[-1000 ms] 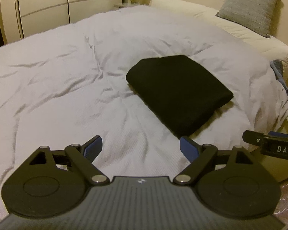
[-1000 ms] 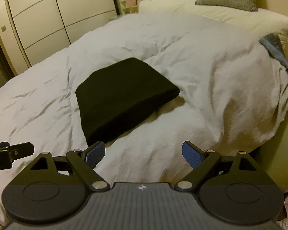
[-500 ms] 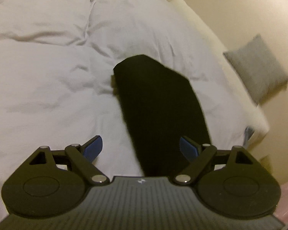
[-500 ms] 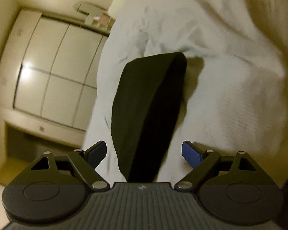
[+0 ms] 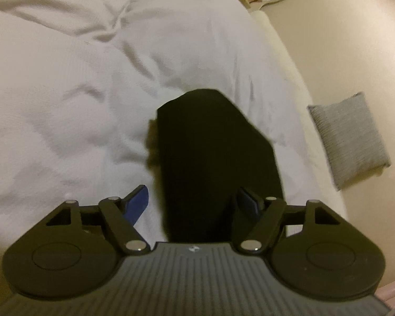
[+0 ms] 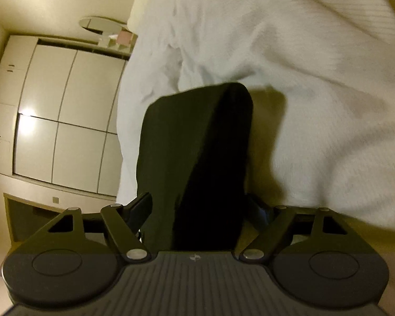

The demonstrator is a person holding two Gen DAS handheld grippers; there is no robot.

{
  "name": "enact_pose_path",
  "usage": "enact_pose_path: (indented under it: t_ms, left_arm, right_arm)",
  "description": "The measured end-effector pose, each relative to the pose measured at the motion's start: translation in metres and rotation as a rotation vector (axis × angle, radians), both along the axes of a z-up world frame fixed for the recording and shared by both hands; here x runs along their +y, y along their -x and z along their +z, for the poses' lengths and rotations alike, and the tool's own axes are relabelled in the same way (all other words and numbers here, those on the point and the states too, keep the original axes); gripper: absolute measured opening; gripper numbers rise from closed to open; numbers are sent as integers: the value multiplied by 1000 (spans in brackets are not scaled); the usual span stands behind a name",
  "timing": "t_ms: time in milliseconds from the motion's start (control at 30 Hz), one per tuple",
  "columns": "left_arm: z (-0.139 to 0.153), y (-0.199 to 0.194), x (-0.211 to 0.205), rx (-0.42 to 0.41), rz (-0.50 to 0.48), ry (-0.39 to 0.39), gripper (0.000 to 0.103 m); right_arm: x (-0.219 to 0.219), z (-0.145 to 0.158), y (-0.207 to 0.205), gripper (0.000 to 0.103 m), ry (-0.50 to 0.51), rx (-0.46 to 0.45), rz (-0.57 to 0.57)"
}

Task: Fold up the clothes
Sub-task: 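Grasp the folded sweatpants with both tools at their edges, then carry the sweatpants with both tools to the stack of green and white clothes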

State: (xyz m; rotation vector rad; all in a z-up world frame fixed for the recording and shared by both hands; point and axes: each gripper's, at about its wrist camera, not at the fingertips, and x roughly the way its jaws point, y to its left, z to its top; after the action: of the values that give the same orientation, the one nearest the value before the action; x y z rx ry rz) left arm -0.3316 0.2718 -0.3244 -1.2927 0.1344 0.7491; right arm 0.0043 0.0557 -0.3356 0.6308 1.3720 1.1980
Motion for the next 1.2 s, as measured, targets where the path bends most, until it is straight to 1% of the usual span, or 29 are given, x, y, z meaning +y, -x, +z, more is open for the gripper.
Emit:
enact_pose_path:
  t_ms: [33, 100, 133, 167, 200, 233, 267, 300, 333, 400, 433, 467, 533, 567, 633, 700, 767, 900, 967, 1033, 1100, 1200]
  left_arm:
    - [-4, -3, 5, -18, 1, 10, 67]
    - [-9, -11, 14, -31, -8, 15, 58]
    - [-11, -15, 19, -36, -14, 16, 57]
    - [-13, -20, 23, -40, -20, 17, 52]
    - [-15, -24, 28, -45, -25, 18, 46]
    - [-17, -28, 32, -49, -31, 19, 46]
    - [-16, -29, 34, -53, -36, 23, 40]
    - [-12, -27, 35, -56, -41, 28, 35]
    - [-9, -26, 36, -60, -46, 34, 32]
    - [-3, -23, 38, -66, -55, 45, 24]
    - [1, -22, 39, -70, -60, 50, 23]
    - [10, -20, 38, -66, -56, 49, 23]
    - [34, -15, 34, -60, -38, 45, 23]
    - [46, -11, 31, -68, -25, 47, 23]
    - [76, 4, 22, -77, 12, 42, 22]
    - [107, 25, 8, -84, 63, 39, 22]
    - [142, 55, -9, -93, 139, 37, 22]
    - [212, 131, -55, -88, 323, 16, 22]
    - [240, 172, -83, -76, 419, -3, 22]
    - [261, 215, -114, -70, 523, -29, 22]
    - [278, 261, -146, -62, 639, -60, 22]
    - [291, 326, -189, -57, 790, -91, 23]
  right_arm:
    - [6, -2, -1, 78, -9, -10, 1]
    - [18, -3, 0, 75, -13, -46, 7]
    - [25, -5, -1, 70, -23, -63, 9]
    - [31, -8, -2, 62, -23, -64, 12]
    - [38, -11, -3, 56, -23, -65, 15]
    - [41, -11, -5, 45, -32, -60, 20]
    - [43, -12, -7, 37, -41, -55, 25]
    - [46, -12, -10, 34, -50, -49, 30]
    - [49, -12, -12, 30, -58, -44, 34]
    - [50, -5, -13, 27, -45, -53, 46]
    - [51, -1, -13, 25, -38, -57, 51]
    - [51, 10, -11, 24, -25, -80, 63]
    - [53, 33, -7, 23, -16, -108, 87]
    - [54, 45, -6, 23, -18, -103, 97]
    - [59, 76, -1, 23, -20, -116, 135]
    - [64, 108, 6, 23, -20, -127, 180]
    - [72, 142, 20, 23, -26, -107, 243]
    - [97, 204, 65, 23, -50, -85, 422]
    - [117, 230, 98, 23, -67, -54, 536]
    - [137, 249, 137, 23, -90, -27, 655]
    - [159, 264, 180, 23, -114, -5, 764]
    - [188, 282, 256, 23, -145, 30, 917]
